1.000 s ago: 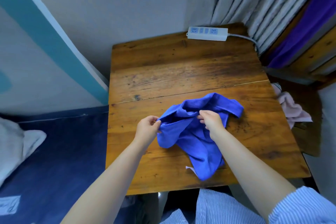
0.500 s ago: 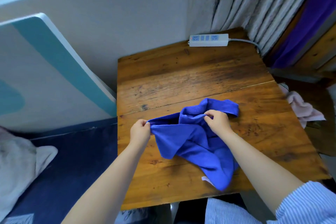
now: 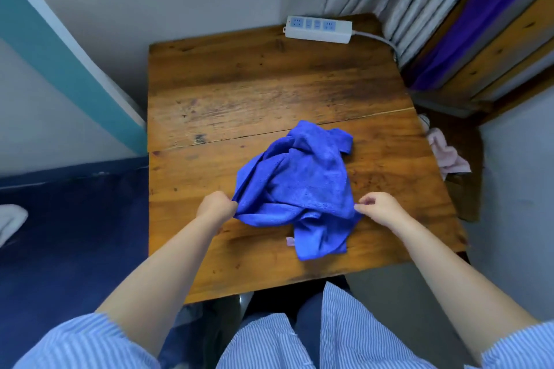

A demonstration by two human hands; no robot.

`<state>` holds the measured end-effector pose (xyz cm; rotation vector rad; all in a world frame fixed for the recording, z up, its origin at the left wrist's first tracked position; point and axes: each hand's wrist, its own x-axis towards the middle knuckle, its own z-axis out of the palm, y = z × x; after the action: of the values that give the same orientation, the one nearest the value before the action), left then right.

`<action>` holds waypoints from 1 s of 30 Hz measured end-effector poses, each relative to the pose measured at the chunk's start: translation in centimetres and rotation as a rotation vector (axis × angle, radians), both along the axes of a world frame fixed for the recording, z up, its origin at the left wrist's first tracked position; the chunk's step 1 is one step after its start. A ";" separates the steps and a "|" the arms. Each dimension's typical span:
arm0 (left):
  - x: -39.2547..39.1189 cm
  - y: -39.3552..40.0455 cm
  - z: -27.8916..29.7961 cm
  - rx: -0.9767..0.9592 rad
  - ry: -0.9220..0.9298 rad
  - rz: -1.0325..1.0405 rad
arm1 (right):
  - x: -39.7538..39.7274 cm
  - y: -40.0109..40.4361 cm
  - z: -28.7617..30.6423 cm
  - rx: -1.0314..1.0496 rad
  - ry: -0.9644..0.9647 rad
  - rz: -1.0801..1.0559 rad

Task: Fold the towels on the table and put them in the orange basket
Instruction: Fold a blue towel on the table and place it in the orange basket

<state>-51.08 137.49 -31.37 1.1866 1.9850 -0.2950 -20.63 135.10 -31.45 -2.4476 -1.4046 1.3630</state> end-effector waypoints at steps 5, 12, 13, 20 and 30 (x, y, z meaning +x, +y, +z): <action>0.1 0.4 0.0 0.074 0.003 0.000 | -1.2 3.0 -0.9 0.190 0.099 -0.240; 1.2 0.5 -0.8 0.086 0.027 -0.029 | -2.7 3.7 -2.8 0.093 0.192 -0.445; 1.4 0.4 -0.9 0.083 0.039 -0.021 | -2.7 3.8 -2.8 0.088 0.203 -0.466; 2.0 0.5 -1.3 0.172 0.014 0.087 | -2.2 4.8 -1.8 0.169 0.294 -0.522; -1.7 5.0 4.5 0.517 -0.353 0.493 | -1.0 10.3 7.3 0.516 0.373 -0.603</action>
<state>-52.77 142.47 -26.84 0.9133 2.0040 0.6674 -21.63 145.39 -24.19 -1.9128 -0.7211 1.0638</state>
